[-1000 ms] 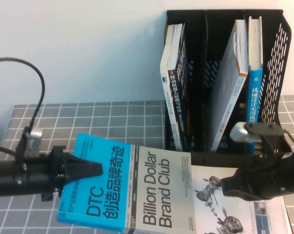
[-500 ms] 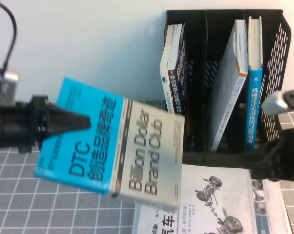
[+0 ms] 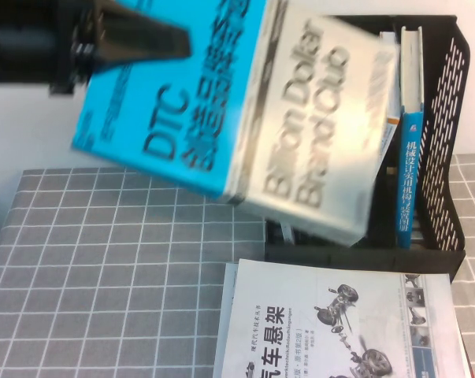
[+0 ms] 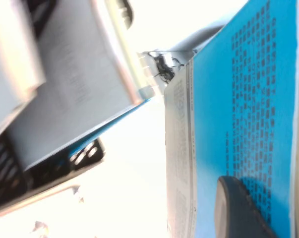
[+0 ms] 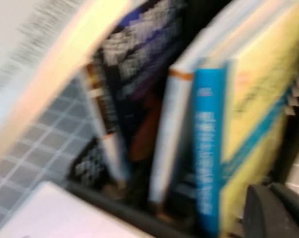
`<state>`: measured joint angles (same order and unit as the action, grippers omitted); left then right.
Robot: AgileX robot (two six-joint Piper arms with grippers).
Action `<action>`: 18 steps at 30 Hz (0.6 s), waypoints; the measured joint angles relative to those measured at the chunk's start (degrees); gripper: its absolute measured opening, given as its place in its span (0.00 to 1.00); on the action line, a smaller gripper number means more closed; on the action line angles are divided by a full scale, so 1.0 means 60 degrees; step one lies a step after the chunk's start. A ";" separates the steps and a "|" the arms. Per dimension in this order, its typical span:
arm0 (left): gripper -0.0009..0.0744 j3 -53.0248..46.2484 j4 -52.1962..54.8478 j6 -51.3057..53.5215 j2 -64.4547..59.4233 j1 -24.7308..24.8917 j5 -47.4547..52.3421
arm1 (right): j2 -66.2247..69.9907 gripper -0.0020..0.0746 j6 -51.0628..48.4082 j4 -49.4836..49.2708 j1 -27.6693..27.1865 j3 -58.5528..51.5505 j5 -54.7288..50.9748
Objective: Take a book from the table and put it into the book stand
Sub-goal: Place the book on the book shelf
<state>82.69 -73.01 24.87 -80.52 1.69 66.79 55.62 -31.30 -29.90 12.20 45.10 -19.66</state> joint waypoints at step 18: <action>0.26 0.8177 0.3909 -0.5601 -0.5838 0.4082 -0.1973 | -0.0367 0.02 0.0177 -0.0053 -0.3867 0.0000 0.0502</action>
<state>131.75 -49.56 -8.73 -115.55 26.18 54.95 53.42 -30.24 -30.22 -11.01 45.10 -16.65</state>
